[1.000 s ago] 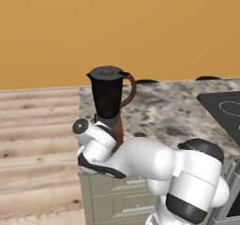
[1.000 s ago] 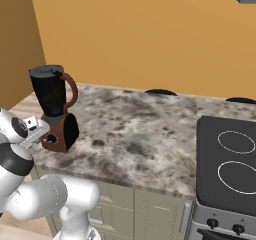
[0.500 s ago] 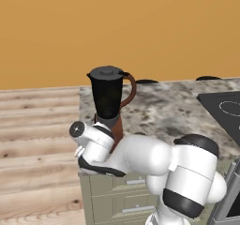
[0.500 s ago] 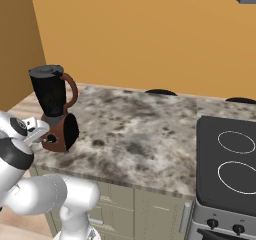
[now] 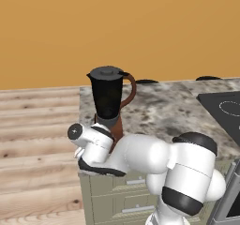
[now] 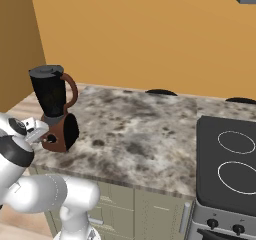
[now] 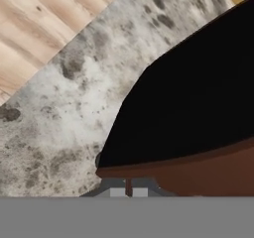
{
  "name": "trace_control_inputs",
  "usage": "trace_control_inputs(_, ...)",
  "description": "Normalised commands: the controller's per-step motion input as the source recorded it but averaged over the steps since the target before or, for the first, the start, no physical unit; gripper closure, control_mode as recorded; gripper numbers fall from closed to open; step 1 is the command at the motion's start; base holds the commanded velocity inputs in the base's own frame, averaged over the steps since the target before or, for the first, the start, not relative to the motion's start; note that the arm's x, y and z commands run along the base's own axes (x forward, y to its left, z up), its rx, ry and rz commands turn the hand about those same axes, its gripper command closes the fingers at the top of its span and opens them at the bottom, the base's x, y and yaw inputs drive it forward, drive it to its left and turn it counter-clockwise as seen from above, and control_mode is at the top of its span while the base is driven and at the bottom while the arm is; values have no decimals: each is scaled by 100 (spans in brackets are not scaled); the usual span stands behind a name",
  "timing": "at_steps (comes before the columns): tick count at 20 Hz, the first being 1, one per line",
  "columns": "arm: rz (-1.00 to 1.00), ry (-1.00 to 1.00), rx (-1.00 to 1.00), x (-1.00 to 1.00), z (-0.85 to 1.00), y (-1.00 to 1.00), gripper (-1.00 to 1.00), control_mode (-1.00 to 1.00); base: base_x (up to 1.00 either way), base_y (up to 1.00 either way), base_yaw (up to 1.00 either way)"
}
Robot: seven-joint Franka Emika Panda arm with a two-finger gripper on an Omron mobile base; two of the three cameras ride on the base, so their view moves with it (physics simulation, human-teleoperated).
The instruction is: Grab the lemons from the fridge, place them in the blender, close the lid, and turn on the blender to create a marinade.
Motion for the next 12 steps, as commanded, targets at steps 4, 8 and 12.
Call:
trace_control_inputs(4, 5, 0, -6, 0, 0, 0, 100, -100, 0, 0, 0)
trace_control_inputs(8, 2, 1, -6, 0, 0, 2, 100, -100, 0, 0, 0)
trace_control_inputs(12, 4, -1, -9, 0, 0, 0, 100, -100, 0, 0, 0)
